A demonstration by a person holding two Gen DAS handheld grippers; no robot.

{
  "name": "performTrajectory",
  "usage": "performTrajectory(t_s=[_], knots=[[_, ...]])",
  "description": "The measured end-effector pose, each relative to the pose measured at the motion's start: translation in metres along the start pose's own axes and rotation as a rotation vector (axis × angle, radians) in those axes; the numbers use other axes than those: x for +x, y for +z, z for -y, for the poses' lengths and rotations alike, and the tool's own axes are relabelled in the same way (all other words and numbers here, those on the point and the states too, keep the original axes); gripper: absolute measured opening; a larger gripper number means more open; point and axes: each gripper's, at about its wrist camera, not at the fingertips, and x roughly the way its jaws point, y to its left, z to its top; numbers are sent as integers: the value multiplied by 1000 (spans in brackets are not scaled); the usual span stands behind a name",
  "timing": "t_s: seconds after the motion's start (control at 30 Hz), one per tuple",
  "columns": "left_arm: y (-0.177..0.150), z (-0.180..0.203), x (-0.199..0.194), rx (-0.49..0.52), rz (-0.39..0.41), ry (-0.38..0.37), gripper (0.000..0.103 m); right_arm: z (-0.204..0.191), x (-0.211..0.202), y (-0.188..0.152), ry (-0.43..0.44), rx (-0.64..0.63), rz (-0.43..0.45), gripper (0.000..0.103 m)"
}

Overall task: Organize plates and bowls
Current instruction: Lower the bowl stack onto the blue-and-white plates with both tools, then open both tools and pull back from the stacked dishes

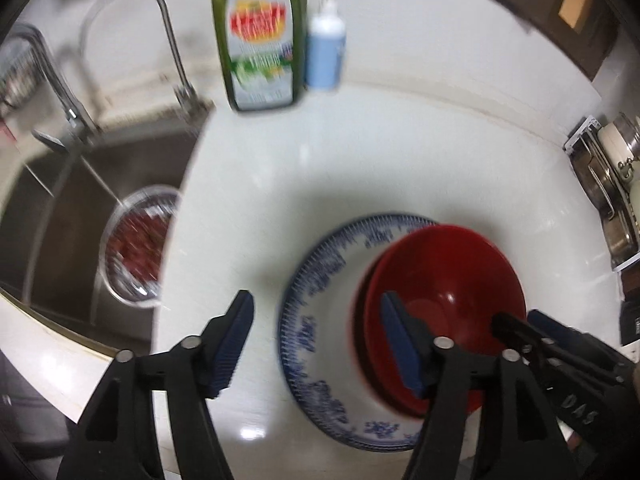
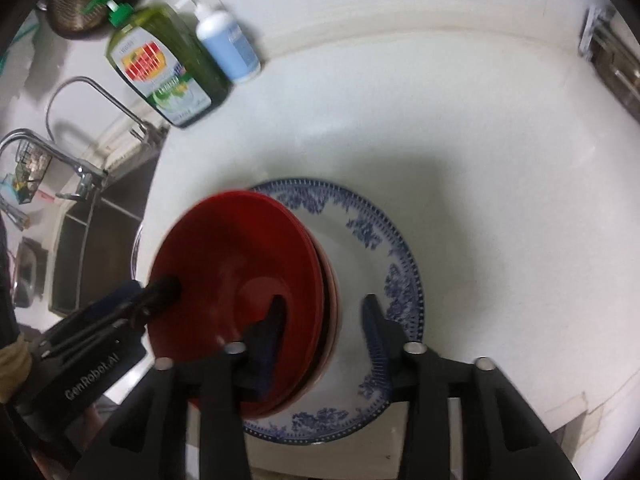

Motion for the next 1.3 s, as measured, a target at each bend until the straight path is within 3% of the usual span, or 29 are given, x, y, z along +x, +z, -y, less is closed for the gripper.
performTrajectory(t_s=[0.17,0.4,0.53,0.7,1.03,1.17,1.3], knots=[[-13,0,-34,74,132,67,81,2,-34,-18,-49,16,140,61],[-40,-3,-68,112,266,96,90,-3,-69,-56,-110,1,340,75],[-58,-1,-77,125,319,136,93,-2,-79,-75,-124,-27,389,76],[-80,5,-89,117,342,116,94,3,-88,-95,-119,-60,418,76],[-155,20,-139,81,475,171,98,20,-127,-152,-154,-138,497,76],[-180,26,-160,68,512,180,98,26,-145,-181,-143,-153,535,85],[-207,30,-181,60,549,200,103,33,-162,-206,-140,-154,568,88]])
